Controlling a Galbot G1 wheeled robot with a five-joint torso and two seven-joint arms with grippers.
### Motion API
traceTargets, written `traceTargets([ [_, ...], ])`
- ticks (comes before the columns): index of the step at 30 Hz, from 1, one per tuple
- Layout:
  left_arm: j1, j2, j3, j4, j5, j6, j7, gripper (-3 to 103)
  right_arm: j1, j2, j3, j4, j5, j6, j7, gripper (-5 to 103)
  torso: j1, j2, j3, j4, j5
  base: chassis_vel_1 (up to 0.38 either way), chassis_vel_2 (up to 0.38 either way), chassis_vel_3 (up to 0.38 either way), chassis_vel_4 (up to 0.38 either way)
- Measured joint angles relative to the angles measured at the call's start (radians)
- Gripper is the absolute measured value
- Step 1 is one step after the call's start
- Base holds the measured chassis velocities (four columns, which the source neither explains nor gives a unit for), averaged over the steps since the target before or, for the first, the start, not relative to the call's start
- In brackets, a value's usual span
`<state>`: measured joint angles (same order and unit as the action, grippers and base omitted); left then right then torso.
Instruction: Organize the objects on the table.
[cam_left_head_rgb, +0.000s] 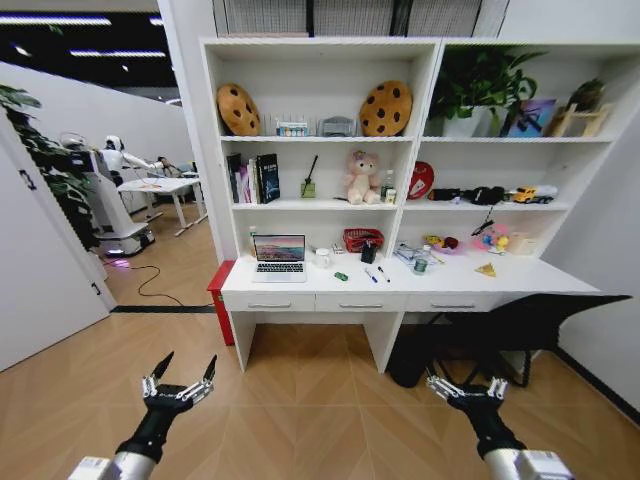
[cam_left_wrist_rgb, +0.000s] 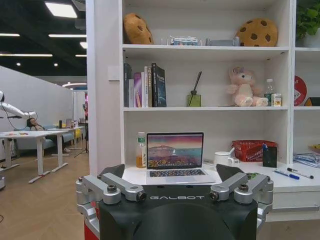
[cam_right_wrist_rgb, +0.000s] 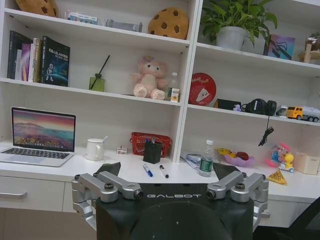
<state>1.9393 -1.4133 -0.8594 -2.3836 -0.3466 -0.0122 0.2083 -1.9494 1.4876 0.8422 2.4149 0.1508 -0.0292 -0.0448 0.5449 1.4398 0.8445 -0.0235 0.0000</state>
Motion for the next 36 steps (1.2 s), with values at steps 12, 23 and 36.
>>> traceTargets([
  [12,-0.003,-0.006,0.002,0.001,0.008,-0.001,0.002,100,0.006,-0.003,0.004,-0.006,0.007,0.003,0.0,100,0.0,0.0,0.0,0.0,0.0,0.0,0.0,0.0,0.0],
  [23,0.007,-0.019,0.001,0.007,0.012,-0.023,0.01,100,0.009,-0.006,0.006,-0.009,0.012,0.003,0.002,100,0.0,0.0,0.0,0.0,0.0001,0.0,0.0,0.0,0.0],
  [36,0.011,-0.022,0.002,0.012,0.015,-0.035,0.019,100,0.006,-0.004,0.012,-0.02,0.022,0.034,-0.006,100,0.0,0.0,0.0,0.0001,0.0,-0.005,0.007,0.005,-0.007],
])
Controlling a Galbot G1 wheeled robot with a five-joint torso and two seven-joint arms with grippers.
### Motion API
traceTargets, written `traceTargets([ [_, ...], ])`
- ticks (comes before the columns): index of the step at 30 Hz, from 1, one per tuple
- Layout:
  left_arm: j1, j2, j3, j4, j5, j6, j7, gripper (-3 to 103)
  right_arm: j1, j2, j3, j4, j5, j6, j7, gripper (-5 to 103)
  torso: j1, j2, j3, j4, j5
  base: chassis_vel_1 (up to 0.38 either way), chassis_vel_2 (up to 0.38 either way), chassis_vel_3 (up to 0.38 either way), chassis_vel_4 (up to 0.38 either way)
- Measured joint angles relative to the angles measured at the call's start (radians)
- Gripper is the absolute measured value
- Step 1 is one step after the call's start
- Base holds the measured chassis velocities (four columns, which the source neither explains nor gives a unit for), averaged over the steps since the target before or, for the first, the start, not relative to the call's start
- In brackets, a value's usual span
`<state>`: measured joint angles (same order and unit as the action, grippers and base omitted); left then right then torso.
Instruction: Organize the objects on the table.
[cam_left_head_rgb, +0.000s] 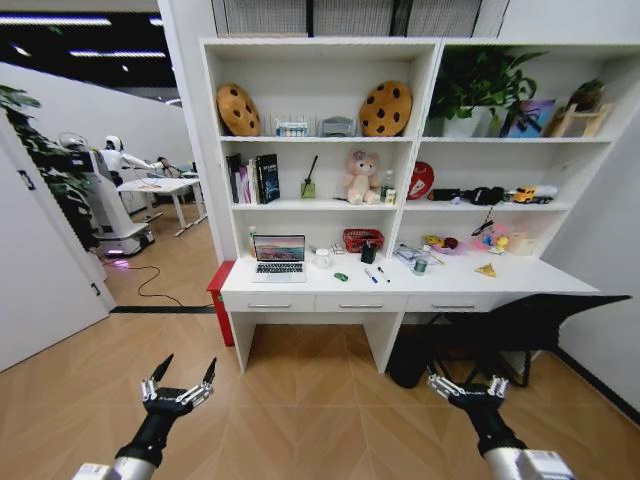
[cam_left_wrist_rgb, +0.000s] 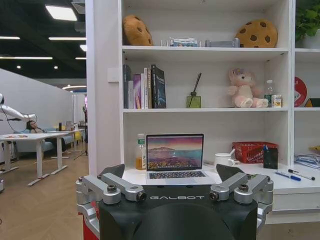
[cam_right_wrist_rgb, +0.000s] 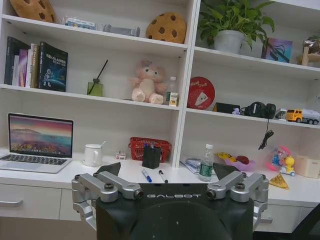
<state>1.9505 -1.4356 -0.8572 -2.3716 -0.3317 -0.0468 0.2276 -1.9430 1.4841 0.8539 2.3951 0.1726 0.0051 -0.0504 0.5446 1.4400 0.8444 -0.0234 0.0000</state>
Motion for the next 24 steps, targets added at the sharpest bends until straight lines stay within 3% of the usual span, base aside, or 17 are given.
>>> traceTargets([
  [11,-0.005,0.001,0.002,0.008,0.0,-0.001,0.001,100,-0.003,0.004,0.0,-0.005,-0.003,0.009,0.0,100,0.0,0.0,0.0,-0.0001,-0.0002,-0.165,0.174,0.173,-0.172],
  [24,-0.009,0.001,0.007,0.021,0.003,-0.007,0.002,100,-0.003,0.006,-0.003,-0.019,-0.009,0.018,0.0,100,0.0,0.0,0.0,-0.0002,-0.0001,-0.294,0.3,0.308,-0.309],
])
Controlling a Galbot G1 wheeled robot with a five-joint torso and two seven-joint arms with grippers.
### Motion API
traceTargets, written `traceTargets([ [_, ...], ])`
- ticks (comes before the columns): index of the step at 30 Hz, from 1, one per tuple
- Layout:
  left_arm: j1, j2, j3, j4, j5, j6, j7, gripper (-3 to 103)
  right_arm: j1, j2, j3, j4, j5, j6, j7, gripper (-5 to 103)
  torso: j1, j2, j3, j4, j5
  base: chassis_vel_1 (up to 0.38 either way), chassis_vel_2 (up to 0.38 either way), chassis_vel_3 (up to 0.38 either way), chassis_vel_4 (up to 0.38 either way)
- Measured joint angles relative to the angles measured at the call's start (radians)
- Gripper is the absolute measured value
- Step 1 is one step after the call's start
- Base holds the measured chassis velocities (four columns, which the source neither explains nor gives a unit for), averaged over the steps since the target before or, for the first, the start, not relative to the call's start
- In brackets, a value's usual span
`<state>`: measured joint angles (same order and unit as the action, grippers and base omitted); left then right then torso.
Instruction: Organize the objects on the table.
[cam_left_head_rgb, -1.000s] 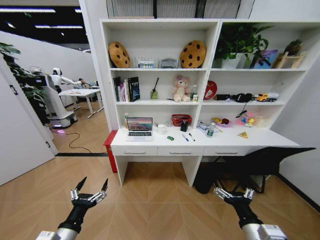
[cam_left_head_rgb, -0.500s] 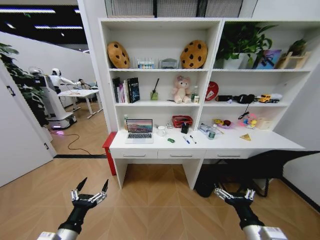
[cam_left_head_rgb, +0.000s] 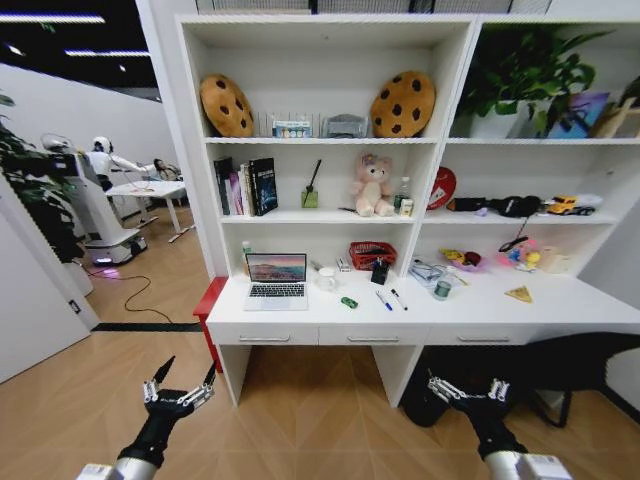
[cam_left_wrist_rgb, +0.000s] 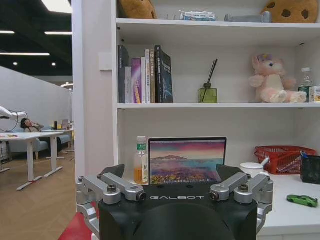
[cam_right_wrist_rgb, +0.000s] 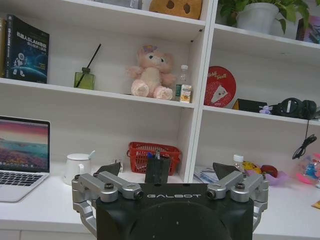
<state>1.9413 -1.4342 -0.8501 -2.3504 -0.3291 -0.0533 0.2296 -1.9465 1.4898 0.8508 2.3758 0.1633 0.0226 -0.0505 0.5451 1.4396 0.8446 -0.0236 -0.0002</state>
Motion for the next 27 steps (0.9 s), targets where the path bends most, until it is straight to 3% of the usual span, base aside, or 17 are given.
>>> traceTargets([
  [20,-0.005,-0.01,0.009,0.01,0.013,-0.018,0.007,101,0.007,-0.005,-0.007,-0.014,-0.027,-0.016,0.008,100,0.001,0.0,0.0,0.0002,0.0005,-0.333,0.334,0.325,-0.335],
  [27,-0.021,-0.01,0.013,0.017,0.013,-0.015,0.009,74,0.022,-0.01,-0.006,-0.011,-0.018,-0.036,0.015,100,-0.001,0.001,0.0,0.0001,0.0,-0.048,0.024,0.018,-0.025],
])
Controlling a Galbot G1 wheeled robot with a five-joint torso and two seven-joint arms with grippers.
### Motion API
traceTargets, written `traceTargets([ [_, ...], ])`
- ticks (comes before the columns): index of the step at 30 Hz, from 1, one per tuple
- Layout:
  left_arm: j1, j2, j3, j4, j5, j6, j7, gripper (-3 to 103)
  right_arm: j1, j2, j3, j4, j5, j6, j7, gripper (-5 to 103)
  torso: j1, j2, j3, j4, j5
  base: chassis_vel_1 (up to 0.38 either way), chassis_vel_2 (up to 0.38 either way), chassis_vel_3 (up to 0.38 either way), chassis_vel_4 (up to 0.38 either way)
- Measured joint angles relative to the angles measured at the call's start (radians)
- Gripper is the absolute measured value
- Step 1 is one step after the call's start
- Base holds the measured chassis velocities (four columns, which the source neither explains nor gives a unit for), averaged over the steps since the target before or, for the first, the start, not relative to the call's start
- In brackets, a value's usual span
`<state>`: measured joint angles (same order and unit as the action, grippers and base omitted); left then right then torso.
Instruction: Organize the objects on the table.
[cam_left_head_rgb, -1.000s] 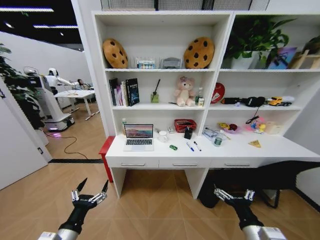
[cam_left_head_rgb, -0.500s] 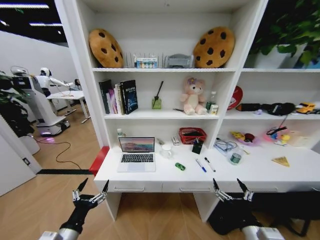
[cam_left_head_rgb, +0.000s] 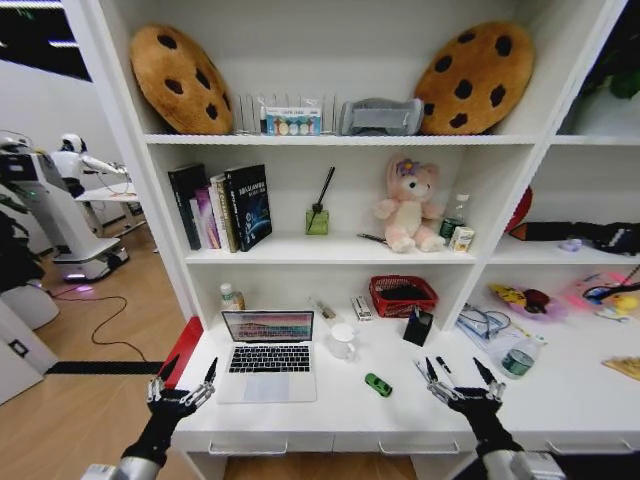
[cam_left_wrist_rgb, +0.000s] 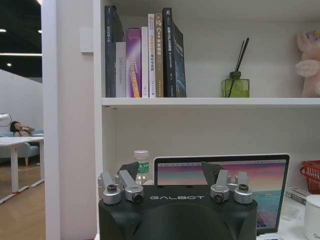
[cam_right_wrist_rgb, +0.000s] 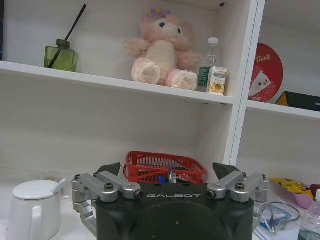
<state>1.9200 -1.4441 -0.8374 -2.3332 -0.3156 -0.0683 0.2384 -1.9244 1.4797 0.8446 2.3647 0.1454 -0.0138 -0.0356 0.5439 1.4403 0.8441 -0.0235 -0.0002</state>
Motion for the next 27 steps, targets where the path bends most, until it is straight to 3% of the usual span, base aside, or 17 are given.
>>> traceTargets([
  [2,-0.004,0.001,0.0,0.0,0.002,0.004,-0.001,74,0.002,0.0,0.0,0.0,0.001,-0.003,0.001,100,0.0,0.0,0.0,0.0,0.0001,0.077,-0.074,-0.065,0.07],
  [6,-0.022,0.011,0.001,-0.01,-0.002,0.062,-0.032,52,0.012,-0.006,0.002,-0.001,0.005,-0.017,0.008,100,0.0,0.0,0.0,0.0,0.0002,0.059,-0.062,-0.049,0.064],
  [12,-0.054,0.029,0.023,-0.029,0.009,0.137,-0.086,36,0.029,-0.025,0.009,0.0,0.004,-0.037,0.027,100,0.001,0.0,0.0,0.0,0.0002,-0.002,-0.003,-0.004,0.009],
  [15,-0.091,0.06,0.043,-0.057,0.029,0.23,-0.144,20,0.057,-0.043,0.009,-0.001,0.005,-0.075,0.05,100,0.001,-0.001,0.001,0.0002,0.0003,0.0,0.0,0.0,0.0],
  [17,-0.159,0.116,0.072,-0.06,0.024,0.294,-0.198,9,0.093,-0.065,-0.004,-0.016,0.013,-0.113,0.063,100,0.001,-0.001,0.001,0.0,0.0001,0.0,0.0,0.0,0.0],
  [19,-0.19,0.142,0.086,-0.059,0.015,0.319,-0.225,4,0.121,-0.078,-0.016,-0.027,0.014,-0.132,0.066,100,0.001,-0.001,0.0,-0.0004,0.0,0.0,0.0,0.0,0.0],
  [20,-0.23,0.173,0.106,-0.059,-0.007,0.355,-0.259,2,0.155,-0.092,-0.033,-0.043,0.014,-0.151,0.068,100,0.001,-0.001,0.001,0.0003,0.0002,0.0,0.0,0.0,0.0],
  [21,-0.23,0.173,0.106,-0.059,-0.007,0.355,-0.259,2,0.155,-0.092,-0.033,-0.043,0.014,-0.151,0.068,100,0.001,-0.001,0.001,0.0003,0.0002,0.0,0.0,0.0,0.0],
  [23,-0.335,0.263,0.185,-0.048,-0.09,0.446,-0.345,0,0.192,-0.106,-0.048,-0.059,0.015,-0.172,0.069,100,0.001,-0.001,0.001,0.0004,0.0003,0.0,0.0,0.0,0.0],
  [24,-0.335,0.263,0.185,-0.048,-0.09,0.446,-0.345,0,0.192,-0.106,-0.048,-0.059,0.015,-0.172,0.069,100,0.001,-0.001,0.001,0.0004,0.0003,0.0,0.0,0.0,0.0],
  [26,-0.478,0.359,0.297,-0.027,-0.222,0.579,-0.462,0,0.207,-0.12,-0.053,-0.072,0.018,-0.183,0.068,100,0.001,-0.001,0.001,-0.0001,0.0,0.0,0.0,0.0,0.0],
  [27,-0.527,0.383,0.329,-0.014,-0.265,0.613,-0.494,0,0.209,-0.124,-0.054,-0.076,0.019,-0.184,0.065,100,0.001,-0.001,0.001,-0.0003,0.0004,0.0,0.0,0.0,0.0],
])
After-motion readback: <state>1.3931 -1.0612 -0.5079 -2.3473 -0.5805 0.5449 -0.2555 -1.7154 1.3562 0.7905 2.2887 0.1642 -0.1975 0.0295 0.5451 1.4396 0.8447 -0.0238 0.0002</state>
